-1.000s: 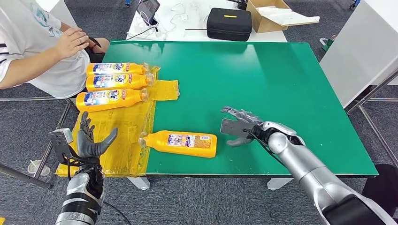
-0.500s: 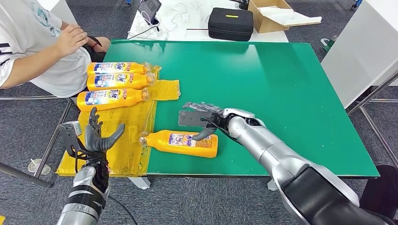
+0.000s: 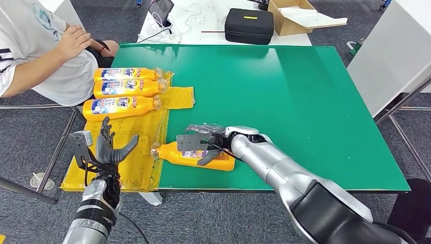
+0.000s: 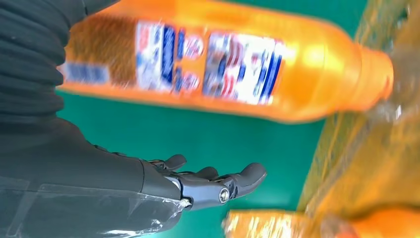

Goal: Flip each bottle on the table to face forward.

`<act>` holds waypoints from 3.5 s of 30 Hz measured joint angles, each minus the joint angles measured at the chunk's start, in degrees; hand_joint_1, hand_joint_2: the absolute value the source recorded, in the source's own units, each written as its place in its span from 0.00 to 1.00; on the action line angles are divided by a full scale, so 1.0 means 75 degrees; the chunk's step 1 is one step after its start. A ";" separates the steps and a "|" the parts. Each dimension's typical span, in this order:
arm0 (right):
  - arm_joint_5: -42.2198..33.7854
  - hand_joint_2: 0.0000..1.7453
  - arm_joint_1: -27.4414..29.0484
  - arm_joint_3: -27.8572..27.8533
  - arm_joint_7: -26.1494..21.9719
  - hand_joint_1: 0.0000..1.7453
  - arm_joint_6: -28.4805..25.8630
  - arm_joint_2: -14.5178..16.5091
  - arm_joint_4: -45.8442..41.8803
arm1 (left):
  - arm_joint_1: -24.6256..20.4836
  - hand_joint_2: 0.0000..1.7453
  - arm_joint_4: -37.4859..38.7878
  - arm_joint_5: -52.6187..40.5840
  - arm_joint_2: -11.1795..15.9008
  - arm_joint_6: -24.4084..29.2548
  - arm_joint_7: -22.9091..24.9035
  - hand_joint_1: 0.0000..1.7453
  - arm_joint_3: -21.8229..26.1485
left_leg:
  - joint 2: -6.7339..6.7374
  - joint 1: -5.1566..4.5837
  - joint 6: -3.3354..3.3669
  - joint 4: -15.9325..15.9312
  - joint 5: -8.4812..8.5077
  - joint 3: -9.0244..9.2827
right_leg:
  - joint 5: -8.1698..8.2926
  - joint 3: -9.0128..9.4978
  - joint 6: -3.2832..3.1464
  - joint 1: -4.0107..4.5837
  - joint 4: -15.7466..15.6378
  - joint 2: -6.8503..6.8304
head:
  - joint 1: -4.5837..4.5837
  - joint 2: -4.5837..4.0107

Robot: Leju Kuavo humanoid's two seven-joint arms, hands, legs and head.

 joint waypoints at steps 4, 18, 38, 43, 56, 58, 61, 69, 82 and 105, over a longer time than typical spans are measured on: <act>0.0113 1.00 0.0142 0.0222 0.0153 0.00 -0.0131 0.0214 0.0206 | -0.0030 1.00 0.0067 0.0000 -0.0009 0.0012 0.0002 0.00 -0.0006 | -0.0001 -0.0001 0.0000 0.0000 0.0000 -0.0001 | 0.0000 0.0000 0.0000 -0.0001 0.0000 0.0000 | 0.0001 0.0000; 0.0675 1.00 0.0311 0.0818 0.0748 0.00 -0.0474 0.0559 0.0699 | -0.0072 1.00 0.0157 0.0019 -0.0019 0.0047 0.0043 0.00 -0.0005 | -0.0001 -0.0001 0.0000 0.0000 0.0000 0.0001 | 0.0000 0.0001 0.0000 -0.0001 0.0000 0.0000 | 0.0001 0.0000; 0.1417 1.00 0.0315 0.1129 0.1116 1.00 -0.1016 0.0545 0.0799 | 0.0156 1.00 0.0096 0.0029 -0.0016 0.0070 0.0117 0.00 0.0060 | -0.0002 -0.0001 0.0000 0.0000 0.0000 0.0002 | 0.0000 0.0003 0.0000 -0.0001 0.0000 0.0000 | 0.0001 0.0001; 0.1456 1.00 0.0371 0.1094 0.1107 1.00 -0.1339 0.0521 0.0774 | 0.0212 1.00 0.0036 0.0029 -0.0016 0.0076 0.0139 0.00 0.0084 | -0.0001 -0.0001 0.0000 0.0000 0.0000 0.0002 | 0.0000 0.0003 0.0000 -0.0001 0.0000 0.0000 | 0.0001 0.0000; 0.1654 1.00 0.1342 -0.0533 0.0931 1.00 -0.4675 0.0107 -0.0867 | 0.0681 1.00 -0.0574 0.0091 -0.0029 0.0141 0.0273 0.00 0.0197 | -0.0005 -0.0001 0.0000 0.0000 -0.0003 -0.0003 | -0.0002 0.0000 0.0000 -0.0001 -0.0001 -0.0001 | 0.0001 0.0000; 0.2047 1.00 0.1897 -0.1320 0.0729 1.00 -0.5616 -0.0009 -0.1828 | 0.0868 1.00 -0.0805 0.0205 -0.0044 0.0070 0.0369 0.00 0.0219 | -0.0007 -0.0001 0.0000 0.0000 -0.0005 -0.0008 | -0.0004 -0.0005 0.0000 -0.0001 -0.0002 -0.0002 | 0.0001 0.0000; 0.2570 1.00 0.2654 -0.2454 0.0245 1.00 -0.6543 -0.0088 -0.3138 | 0.1079 1.00 -0.1097 0.0409 -0.0095 -0.0108 0.0520 0.00 0.0243 | -0.0012 -0.0001 0.0000 0.0000 -0.0006 -0.0019 | -0.0005 -0.0014 0.0000 -0.0001 -0.0003 -0.0004 | 0.0000 0.0000; 0.3254 1.00 0.4083 -0.4725 -0.1281 1.00 -0.7653 0.0106 -0.5272 | 0.1206 1.00 -0.1365 0.0965 -0.0288 -0.0603 0.0844 0.00 0.0117 | -0.0017 -0.0001 0.0001 0.0000 -0.0006 -0.0024 | -0.0003 -0.0019 0.0000 -0.0002 -0.0004 -0.0005 | -0.0001 0.0000; 0.1517 1.00 0.4862 -0.5639 -0.3684 1.00 -0.7300 0.0664 -0.4871 | 0.1244 1.00 -0.1663 0.3220 -0.0360 -0.2540 0.1903 0.00 -0.1060 | -0.0006 -0.0002 -0.0001 -0.0003 -0.0008 -0.0026 | -0.0003 -0.0022 -0.0002 -0.0001 -0.0003 -0.0003 | -0.0001 0.0001; 0.0768 1.00 0.4589 -0.4680 -0.3670 1.00 -0.6748 0.1173 -0.2832 | 0.1289 1.00 -0.1789 0.3504 -0.0303 -0.2991 0.1807 0.00 -0.2182 | -0.0008 0.0000 -0.0001 -0.0004 -0.0006 -0.0030 | -0.0003 -0.0024 -0.0002 0.0000 -0.0003 -0.0003 | -0.0001 0.0000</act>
